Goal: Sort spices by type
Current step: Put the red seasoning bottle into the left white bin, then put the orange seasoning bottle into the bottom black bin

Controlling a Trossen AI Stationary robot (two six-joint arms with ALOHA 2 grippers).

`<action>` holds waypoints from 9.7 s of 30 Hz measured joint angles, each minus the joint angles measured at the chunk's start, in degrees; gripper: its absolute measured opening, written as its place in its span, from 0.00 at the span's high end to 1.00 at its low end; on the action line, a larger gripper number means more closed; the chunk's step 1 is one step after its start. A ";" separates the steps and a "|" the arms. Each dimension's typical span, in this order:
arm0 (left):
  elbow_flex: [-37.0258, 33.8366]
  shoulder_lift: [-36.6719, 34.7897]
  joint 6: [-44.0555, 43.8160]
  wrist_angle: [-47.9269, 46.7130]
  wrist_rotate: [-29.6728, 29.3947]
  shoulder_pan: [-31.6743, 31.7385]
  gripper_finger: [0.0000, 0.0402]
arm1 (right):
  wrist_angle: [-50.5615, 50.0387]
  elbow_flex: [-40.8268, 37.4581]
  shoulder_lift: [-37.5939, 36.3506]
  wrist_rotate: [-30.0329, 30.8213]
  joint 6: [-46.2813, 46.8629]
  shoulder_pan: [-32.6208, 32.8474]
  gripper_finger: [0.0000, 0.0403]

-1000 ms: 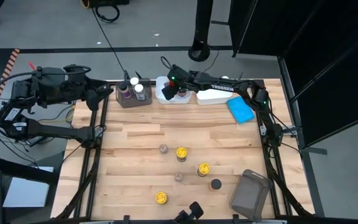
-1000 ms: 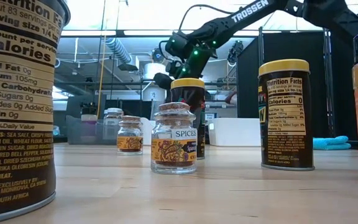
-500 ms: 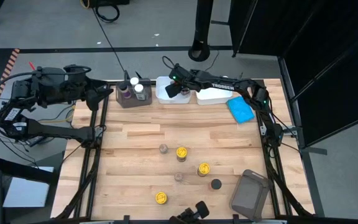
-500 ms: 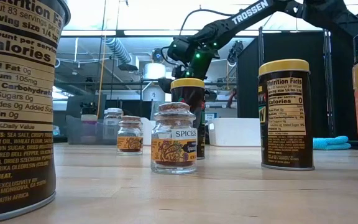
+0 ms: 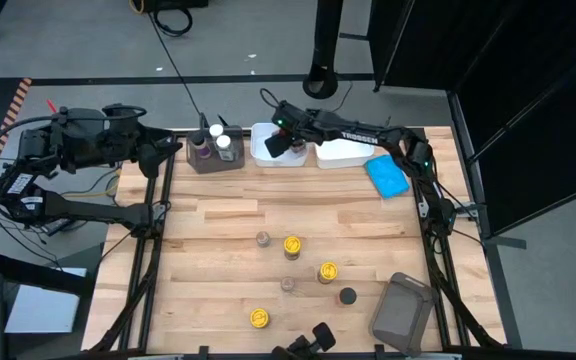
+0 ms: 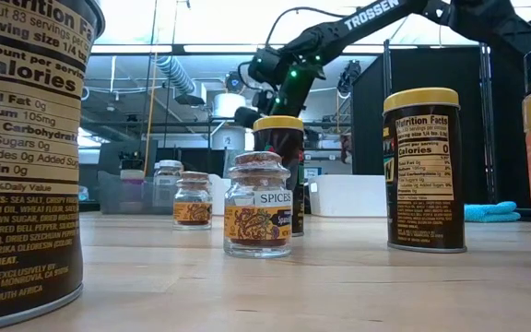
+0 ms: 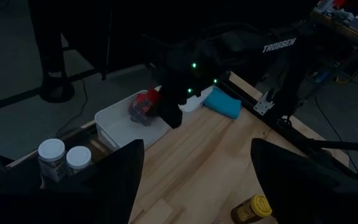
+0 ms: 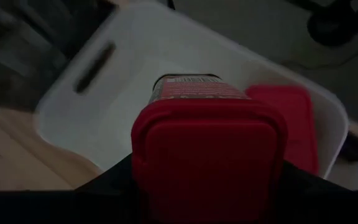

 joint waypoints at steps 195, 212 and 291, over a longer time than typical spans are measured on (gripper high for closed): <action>0.00 0.01 1.06 -3.45 0.96 -0.01 0.25 | -24.59 18.09 3.69 -7.47 -28.64 30.32 0.36; 0.00 0.00 1.55 -3.36 0.96 0.00 0.25 | -48.42 18.09 -5.26 -7.67 -18.98 32.22 0.37; 0.00 0.02 3.20 -2.75 1.11 -0.02 0.25 | -26.24 -16.88 -19.74 -13.34 28.88 59.52 0.14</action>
